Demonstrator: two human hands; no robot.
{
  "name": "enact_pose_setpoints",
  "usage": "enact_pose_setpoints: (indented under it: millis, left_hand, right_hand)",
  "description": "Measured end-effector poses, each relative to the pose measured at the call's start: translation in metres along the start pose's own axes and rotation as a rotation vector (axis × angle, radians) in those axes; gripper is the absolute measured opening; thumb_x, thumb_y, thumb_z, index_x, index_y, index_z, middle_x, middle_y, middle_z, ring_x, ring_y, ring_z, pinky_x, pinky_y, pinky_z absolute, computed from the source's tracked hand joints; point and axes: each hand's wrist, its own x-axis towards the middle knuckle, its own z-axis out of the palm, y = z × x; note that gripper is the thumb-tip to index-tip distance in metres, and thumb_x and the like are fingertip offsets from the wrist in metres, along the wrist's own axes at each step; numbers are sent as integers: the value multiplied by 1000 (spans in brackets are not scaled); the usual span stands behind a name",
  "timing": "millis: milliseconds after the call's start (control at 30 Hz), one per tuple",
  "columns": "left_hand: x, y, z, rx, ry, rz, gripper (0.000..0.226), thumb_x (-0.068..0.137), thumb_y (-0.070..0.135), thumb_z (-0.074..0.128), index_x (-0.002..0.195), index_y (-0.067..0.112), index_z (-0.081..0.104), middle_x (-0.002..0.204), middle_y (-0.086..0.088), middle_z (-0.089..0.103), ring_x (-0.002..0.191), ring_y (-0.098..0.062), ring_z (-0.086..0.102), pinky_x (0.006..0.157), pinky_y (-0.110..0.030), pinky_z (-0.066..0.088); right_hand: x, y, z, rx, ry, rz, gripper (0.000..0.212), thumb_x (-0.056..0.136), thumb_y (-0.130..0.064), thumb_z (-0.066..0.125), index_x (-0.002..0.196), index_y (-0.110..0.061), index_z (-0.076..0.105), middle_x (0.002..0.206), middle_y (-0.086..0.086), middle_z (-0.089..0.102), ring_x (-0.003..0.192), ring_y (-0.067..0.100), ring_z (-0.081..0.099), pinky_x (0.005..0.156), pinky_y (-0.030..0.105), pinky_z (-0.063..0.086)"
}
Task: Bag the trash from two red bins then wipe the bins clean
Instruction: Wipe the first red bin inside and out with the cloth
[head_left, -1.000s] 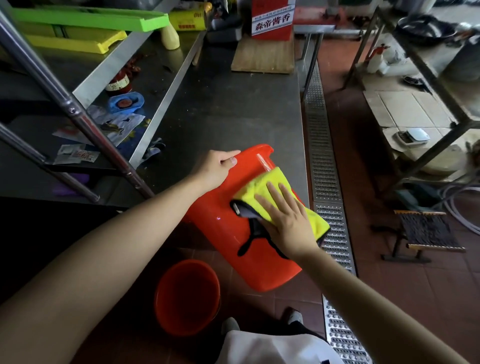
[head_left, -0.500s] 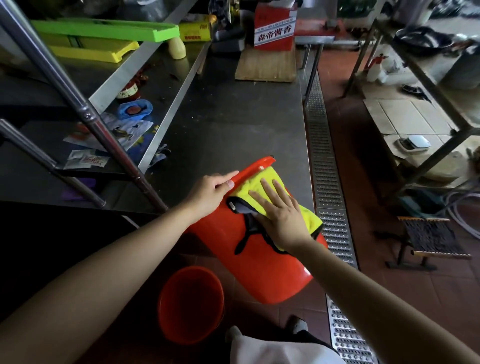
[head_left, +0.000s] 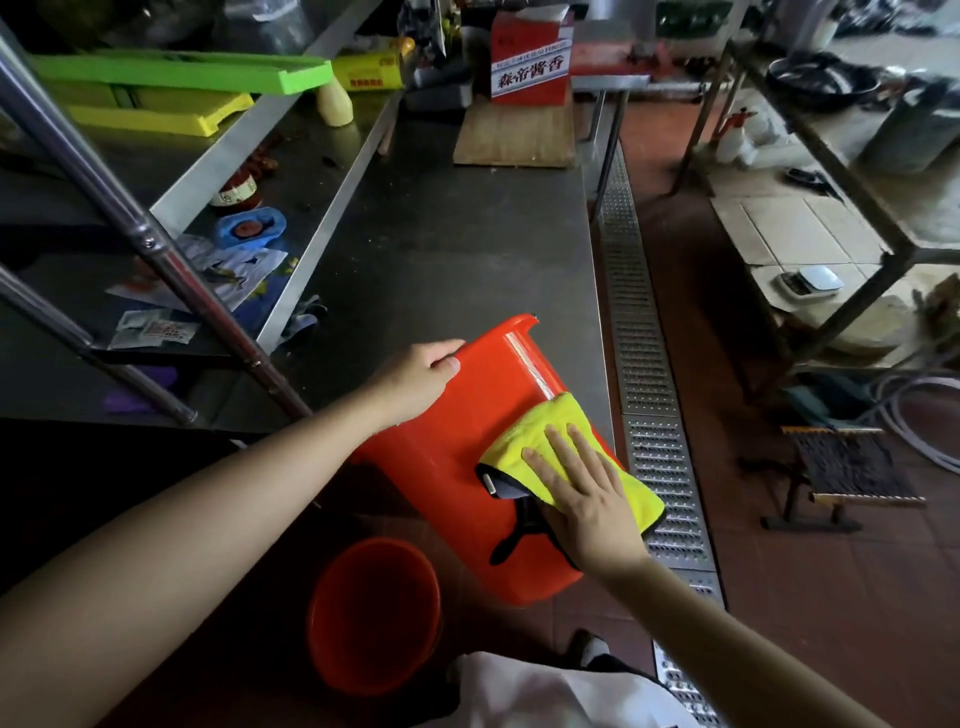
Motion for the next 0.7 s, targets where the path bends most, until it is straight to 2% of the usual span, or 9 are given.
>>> enact_pose_setpoints:
  millis: [67,133,267,400,467,500,567,633,700]
  left_hand:
    - [11,24,-6,178,-84,6,37,93,41,45,123,34,64,113,14,69,105,-10,64,91,-31,51]
    - [31,47,-4,200,-126,-22,36,89,49,45,107,30,70,94,12,72,89,-10,66,77,-26,51]
    - [73,70,28,353,-90,-88,50,94,52,46,85,7,66,84,-10,69,85,-31,66,68,-31,48]
    - [82,68,49,339,87,-148,45,98,43,47,96,3,67,100,-19,69,92,-35,65,85,-43,54]
    - [84,67,44,319,149,-116,45,98,40,48,88,1,68,94,-20,70,87,-35,66,79,-41,54]
    - [84,68,38,319,174,-97,44,98,39,48,79,3,67,87,-19,70,80,-33,65,72,-37,51]
    - [81,73,23,284,229,-60,45,98,38,48,68,6,61,70,-11,64,62,-23,56,60,-30,37]
    - [80,78,8,186,261,-12,44,98,36,48,74,4,64,67,-5,58,60,-17,51,59,-31,34]
    - [79,81,-2,131,262,61,40,100,35,48,87,4,70,77,-5,61,74,-15,55,66,-32,41]
  right_hand:
    - [0,-5,2,6,-21,-11,74,90,-30,72,154,-31,36,164,6,25,152,36,19,108,57,40]
    - [-3,-10,6,-16,-44,-35,88,83,-28,75,157,-35,27,166,4,19,153,35,17,108,56,40]
    - [-10,-13,12,-59,-45,-73,99,77,-30,74,159,-38,19,168,1,12,154,33,13,110,53,38]
    - [-10,-7,11,-37,-36,-78,87,83,-32,65,158,-38,22,168,0,12,154,32,11,112,53,36]
    - [3,-5,7,-34,-25,-74,79,88,-35,62,157,-38,25,168,-1,11,154,31,10,114,53,34]
    - [14,-4,5,-39,-22,-62,78,89,-35,64,157,-38,27,168,-2,11,154,31,9,115,54,33]
    - [40,-2,-3,-49,-17,-30,76,90,-37,68,156,-38,30,168,-2,11,155,31,8,115,55,31]
    - [69,-1,-14,-48,-12,-13,70,94,-39,64,155,-38,31,168,-2,12,155,31,6,116,55,29]
    - [101,1,-23,-40,-26,3,64,98,-43,57,155,-38,30,168,-3,11,155,29,3,118,55,25]
